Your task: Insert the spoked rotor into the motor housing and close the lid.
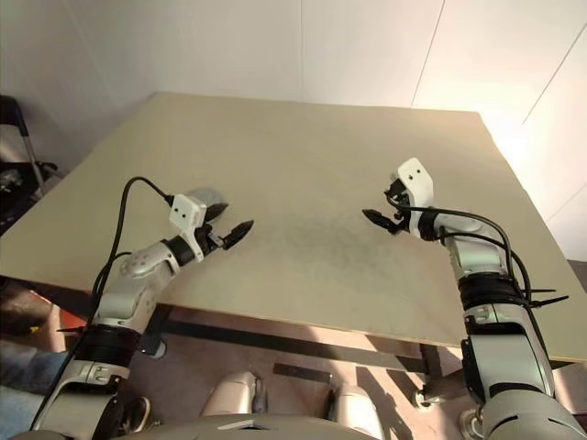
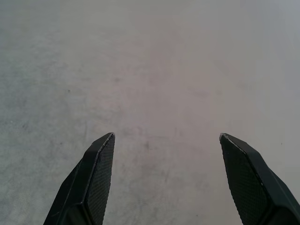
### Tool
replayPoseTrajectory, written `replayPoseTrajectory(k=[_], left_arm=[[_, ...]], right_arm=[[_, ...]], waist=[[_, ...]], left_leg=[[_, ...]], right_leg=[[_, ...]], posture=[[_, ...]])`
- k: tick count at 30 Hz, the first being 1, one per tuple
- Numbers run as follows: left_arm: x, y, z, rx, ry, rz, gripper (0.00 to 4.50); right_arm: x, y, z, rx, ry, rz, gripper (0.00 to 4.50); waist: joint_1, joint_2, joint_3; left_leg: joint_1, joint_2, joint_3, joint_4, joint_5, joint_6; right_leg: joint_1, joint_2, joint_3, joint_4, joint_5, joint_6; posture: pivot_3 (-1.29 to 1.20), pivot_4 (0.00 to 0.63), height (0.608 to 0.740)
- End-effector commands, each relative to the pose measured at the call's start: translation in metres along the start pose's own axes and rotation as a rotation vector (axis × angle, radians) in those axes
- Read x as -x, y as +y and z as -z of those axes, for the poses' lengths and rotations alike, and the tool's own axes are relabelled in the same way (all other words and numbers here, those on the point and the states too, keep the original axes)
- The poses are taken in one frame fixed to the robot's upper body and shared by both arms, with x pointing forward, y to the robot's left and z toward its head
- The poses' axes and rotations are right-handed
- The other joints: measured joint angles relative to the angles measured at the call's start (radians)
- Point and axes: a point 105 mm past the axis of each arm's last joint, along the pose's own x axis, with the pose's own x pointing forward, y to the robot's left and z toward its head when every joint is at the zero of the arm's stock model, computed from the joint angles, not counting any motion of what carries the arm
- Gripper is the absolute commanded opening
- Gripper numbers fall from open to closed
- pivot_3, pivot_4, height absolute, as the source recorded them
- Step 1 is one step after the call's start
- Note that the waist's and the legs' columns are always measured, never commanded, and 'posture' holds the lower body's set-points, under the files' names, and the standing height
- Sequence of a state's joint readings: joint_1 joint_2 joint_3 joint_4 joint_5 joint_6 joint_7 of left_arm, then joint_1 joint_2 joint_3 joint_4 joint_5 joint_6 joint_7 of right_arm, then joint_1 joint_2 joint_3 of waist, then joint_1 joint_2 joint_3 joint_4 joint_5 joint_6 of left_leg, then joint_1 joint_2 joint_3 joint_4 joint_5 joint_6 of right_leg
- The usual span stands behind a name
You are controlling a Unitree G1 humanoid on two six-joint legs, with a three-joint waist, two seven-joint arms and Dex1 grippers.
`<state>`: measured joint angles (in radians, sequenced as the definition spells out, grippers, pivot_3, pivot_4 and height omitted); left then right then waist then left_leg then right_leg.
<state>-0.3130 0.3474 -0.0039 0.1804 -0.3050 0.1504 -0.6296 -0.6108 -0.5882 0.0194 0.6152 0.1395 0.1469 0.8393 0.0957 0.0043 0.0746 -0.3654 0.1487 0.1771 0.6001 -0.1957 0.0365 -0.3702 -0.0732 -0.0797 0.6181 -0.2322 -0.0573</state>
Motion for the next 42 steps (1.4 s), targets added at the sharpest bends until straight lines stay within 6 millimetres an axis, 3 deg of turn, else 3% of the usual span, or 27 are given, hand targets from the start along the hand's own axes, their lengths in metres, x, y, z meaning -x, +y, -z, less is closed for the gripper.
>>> replayPoseTrajectory(k=[1,21,31,36,42], left_arm=[[-0.001,0.008,-0.015,-0.039,-0.048,-0.021,4.48],[-0.02,0.018,-0.027,-0.064,-0.083,-0.025,4.48],[-0.014,0.019,-0.017,-0.063,-0.068,-0.051,4.48],[-0.011,0.023,-0.018,-0.064,-0.07,-0.078,4.48],[-0.011,0.024,-0.018,-0.063,-0.075,-0.086,4.48]], right_arm=[[-0.004,-0.003,-0.021,0.046,-0.061,0.008,4.05],[-0.006,-0.009,-0.019,0.06,-0.065,0.078,4.05],[-0.01,-0.005,-0.016,0.058,-0.053,0.076,4.05],[-0.016,-0.011,-0.03,0.045,-0.1,0.132,4.05],[-0.017,-0.011,-0.032,0.05,-0.108,0.134,4.05]], waist=[[0.0,0.0,0.0],[0.004,0.0,0.0],[0.004,0.0,0.0],[0.003,0.0,0.0],[0.004,0.0,0.0]], left_leg=[[0.0,0.0,0.0,0.001,0.0,0.0],[-0.005,0.0,0.0,0.004,-0.003,0.005],[-0.005,0.0,0.0,0.004,-0.003,0.005],[-0.005,0.0,0.0,0.004,-0.003,0.005],[-0.005,0.0,0.0,0.004,-0.003,0.005]], right_leg=[[0.0,0.0,0.0,0.0,0.003,-0.005],[-0.001,0.0,0.0,0.0,0.004,-0.007],[-0.001,0.0,0.0,0.0,0.004,-0.007],[-0.001,0.0,0.0,0.0,0.004,-0.007],[-0.001,0.0,0.0,0.0,0.004,-0.007]], posture=[[0.0,0.0,0.74],[0.0,0.0,0.74],[0.0,0.0,0.74],[0.0,0.0,0.74],[0.0,0.0,0.74]])
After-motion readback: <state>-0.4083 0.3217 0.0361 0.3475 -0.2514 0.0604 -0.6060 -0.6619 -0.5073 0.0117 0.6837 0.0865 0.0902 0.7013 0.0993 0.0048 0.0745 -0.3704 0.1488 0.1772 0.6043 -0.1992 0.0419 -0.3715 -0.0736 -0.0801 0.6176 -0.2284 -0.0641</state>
